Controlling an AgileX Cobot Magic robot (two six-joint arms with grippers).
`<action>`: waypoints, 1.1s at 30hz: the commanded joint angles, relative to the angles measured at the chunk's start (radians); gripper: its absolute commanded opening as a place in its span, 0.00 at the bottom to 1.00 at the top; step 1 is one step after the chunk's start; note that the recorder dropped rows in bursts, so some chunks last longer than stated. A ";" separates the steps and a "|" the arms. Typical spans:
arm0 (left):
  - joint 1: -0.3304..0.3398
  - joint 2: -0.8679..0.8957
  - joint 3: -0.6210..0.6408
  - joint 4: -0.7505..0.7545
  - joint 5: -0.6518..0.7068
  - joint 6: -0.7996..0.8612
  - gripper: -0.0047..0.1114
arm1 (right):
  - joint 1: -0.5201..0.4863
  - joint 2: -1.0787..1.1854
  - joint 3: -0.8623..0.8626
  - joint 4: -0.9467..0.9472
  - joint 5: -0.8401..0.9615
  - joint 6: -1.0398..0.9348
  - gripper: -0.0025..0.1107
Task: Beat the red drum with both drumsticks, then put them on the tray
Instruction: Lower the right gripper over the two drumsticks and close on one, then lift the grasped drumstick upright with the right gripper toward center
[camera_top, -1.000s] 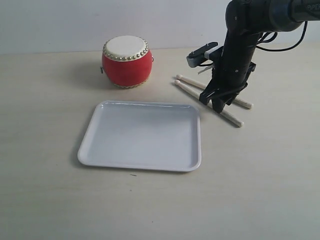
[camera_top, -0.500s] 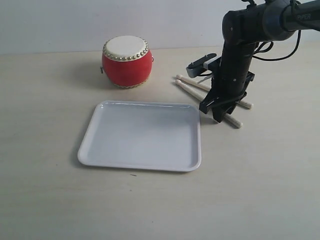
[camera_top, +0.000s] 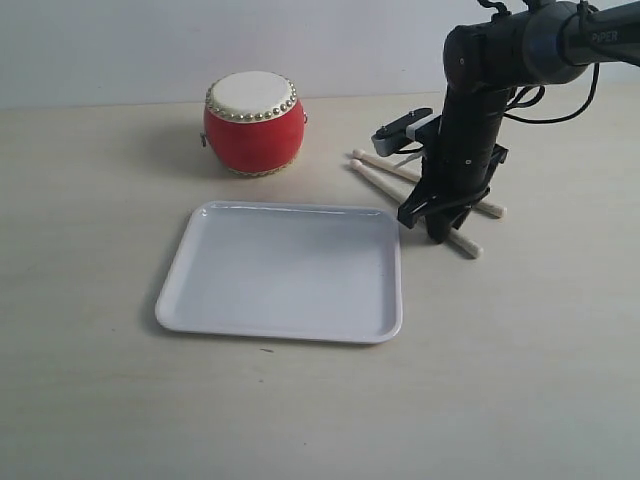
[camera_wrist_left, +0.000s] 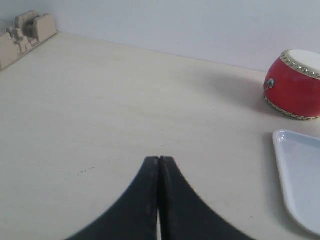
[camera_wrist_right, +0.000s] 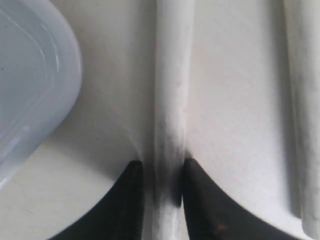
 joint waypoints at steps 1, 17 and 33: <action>-0.006 -0.004 0.003 0.001 -0.001 -0.001 0.04 | 0.001 -0.002 -0.003 0.000 -0.001 0.013 0.12; -0.006 -0.004 0.003 0.001 -0.001 -0.001 0.04 | 0.001 -0.041 -0.003 0.000 -0.005 0.039 0.02; -0.006 -0.004 0.003 0.001 -0.001 -0.001 0.04 | 0.001 -0.213 -0.003 0.027 0.112 0.117 0.02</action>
